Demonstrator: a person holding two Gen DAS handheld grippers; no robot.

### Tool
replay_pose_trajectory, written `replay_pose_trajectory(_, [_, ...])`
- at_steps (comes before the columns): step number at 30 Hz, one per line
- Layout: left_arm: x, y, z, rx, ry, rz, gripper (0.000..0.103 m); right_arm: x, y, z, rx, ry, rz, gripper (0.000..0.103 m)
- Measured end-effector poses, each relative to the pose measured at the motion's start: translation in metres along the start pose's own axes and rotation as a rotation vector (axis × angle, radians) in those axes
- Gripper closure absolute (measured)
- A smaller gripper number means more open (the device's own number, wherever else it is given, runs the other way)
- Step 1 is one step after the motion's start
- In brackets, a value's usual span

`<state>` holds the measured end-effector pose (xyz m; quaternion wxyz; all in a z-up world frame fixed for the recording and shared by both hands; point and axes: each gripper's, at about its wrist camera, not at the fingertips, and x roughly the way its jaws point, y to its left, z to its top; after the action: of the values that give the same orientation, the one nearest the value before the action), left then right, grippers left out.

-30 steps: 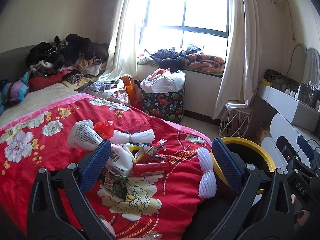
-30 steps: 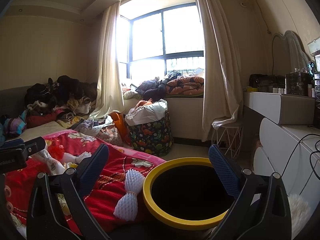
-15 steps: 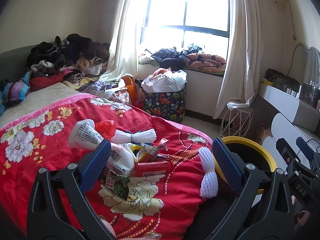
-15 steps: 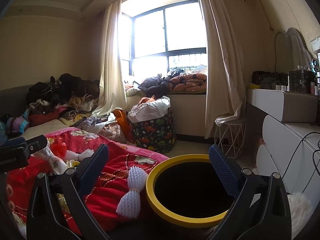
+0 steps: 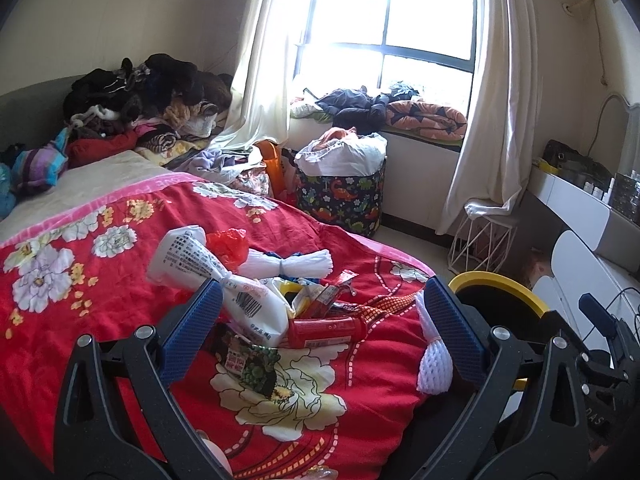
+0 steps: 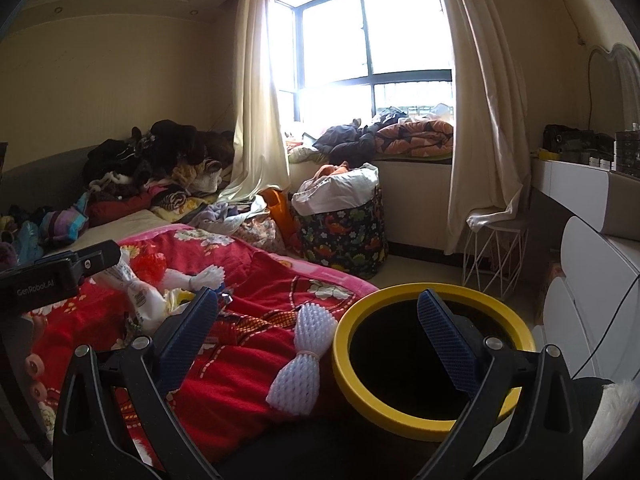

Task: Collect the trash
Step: 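Close the right gripper around the white mesh fruit net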

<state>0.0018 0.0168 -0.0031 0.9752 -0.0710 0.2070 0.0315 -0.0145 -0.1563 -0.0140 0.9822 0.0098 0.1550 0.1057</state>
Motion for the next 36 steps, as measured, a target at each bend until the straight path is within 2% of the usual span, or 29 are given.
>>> replay_pose_trajectory(14, [0.011, 0.047, 0.006, -0.08, 0.0, 0.107, 0.01, 0.057, 0.022, -0.015, 0.028, 0.221, 0.088, 0.006])
replay_pose_trajectory(19, [0.026, 0.064, 0.003, -0.106, 0.043, 0.142, 0.01, 0.076, 0.026, -0.019, 0.054, 0.276, 0.082, 0.006])
replay_pose_trajectory(22, [0.037, 0.068, 0.0, -0.117, 0.068, 0.133, 0.01, 0.089, 0.022, -0.023, 0.083, 0.316, 0.066, 0.006])
replay_pose_trajectory(27, [0.062, 0.068, -0.004, -0.151, 0.115, 0.09, 0.01, 0.105, 0.016, -0.033, 0.117, 0.391, 0.06, 0.02])
replay_pose_trajectory(34, [0.091, 0.075, -0.006, -0.191, 0.164, 0.081, 0.01, 0.127, 0.014, -0.041, 0.157, 0.478, 0.033, 0.03])
replay_pose_trajectory(36, [0.098, 0.079, -0.007, -0.206, 0.177, 0.066, 0.01, 0.133, 0.016, -0.044, 0.154, 0.507, 0.016, 0.037])
